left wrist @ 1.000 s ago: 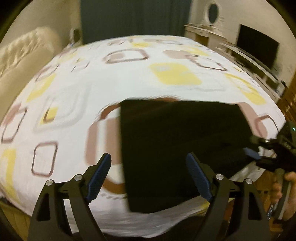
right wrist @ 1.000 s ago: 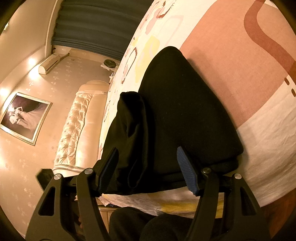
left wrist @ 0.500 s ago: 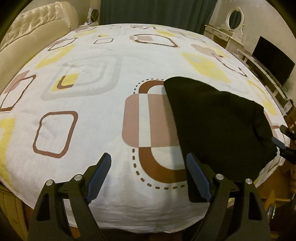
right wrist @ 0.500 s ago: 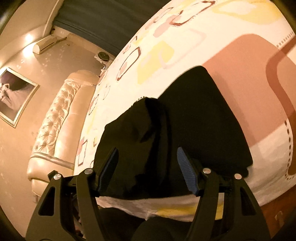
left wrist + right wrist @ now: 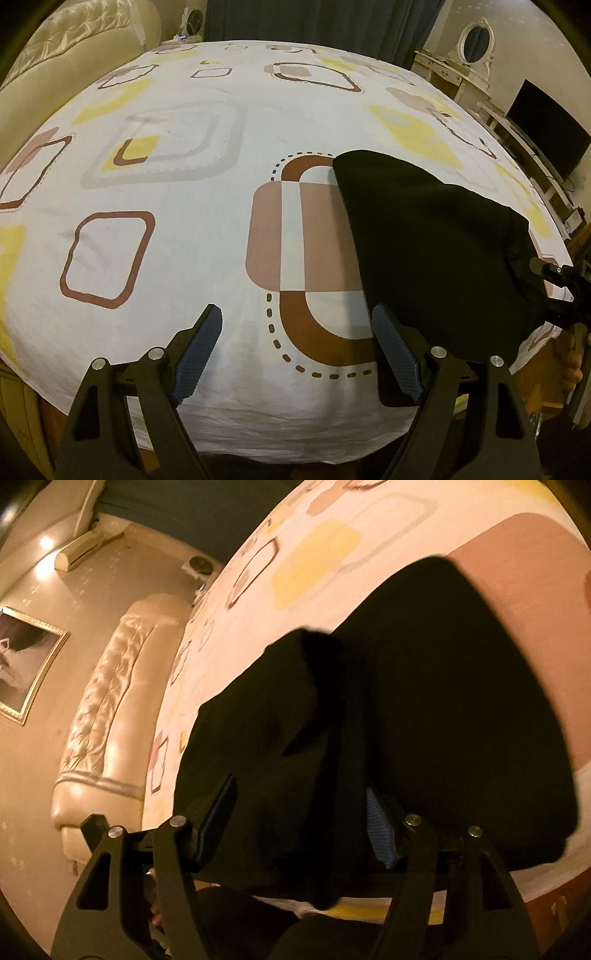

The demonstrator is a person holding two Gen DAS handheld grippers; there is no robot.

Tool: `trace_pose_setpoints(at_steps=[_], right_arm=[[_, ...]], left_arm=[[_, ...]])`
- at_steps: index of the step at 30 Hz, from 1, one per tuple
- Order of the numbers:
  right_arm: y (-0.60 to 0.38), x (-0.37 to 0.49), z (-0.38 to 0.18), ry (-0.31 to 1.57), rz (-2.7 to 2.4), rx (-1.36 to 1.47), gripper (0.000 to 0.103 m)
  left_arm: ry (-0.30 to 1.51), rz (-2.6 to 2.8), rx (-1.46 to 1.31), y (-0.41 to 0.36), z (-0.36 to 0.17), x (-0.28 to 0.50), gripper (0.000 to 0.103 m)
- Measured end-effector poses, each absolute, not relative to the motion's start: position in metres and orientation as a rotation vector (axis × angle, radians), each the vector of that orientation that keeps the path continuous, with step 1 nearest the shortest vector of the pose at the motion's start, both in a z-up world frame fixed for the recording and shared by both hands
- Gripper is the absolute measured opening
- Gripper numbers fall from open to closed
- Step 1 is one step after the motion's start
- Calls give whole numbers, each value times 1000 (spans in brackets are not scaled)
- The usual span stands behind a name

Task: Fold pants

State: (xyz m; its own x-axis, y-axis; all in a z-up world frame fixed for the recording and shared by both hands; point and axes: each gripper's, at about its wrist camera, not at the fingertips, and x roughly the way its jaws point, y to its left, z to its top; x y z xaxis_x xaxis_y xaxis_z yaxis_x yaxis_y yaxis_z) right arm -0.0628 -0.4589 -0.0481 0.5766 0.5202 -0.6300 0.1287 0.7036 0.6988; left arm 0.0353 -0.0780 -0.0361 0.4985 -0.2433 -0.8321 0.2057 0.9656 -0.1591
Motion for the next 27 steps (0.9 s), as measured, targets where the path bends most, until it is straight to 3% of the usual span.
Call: trace_pose_setpoints(at_steps=[4,8,21,27], right_arm=[[-453,-58,-53,999,239,750,24],[-450,-60,-46,987,222,728,15],[-451,-73,58,781,273,612,11],[-484,-82,54,786,203,622,11]], left_arm=[[1014,-272,-32,-78,-37,35,82],[1011,-272,-29,-79,-36,35,82],[1012,-268,-24,-78,-36,35,82],[1012,-269,-23,-78,-36,35,82]])
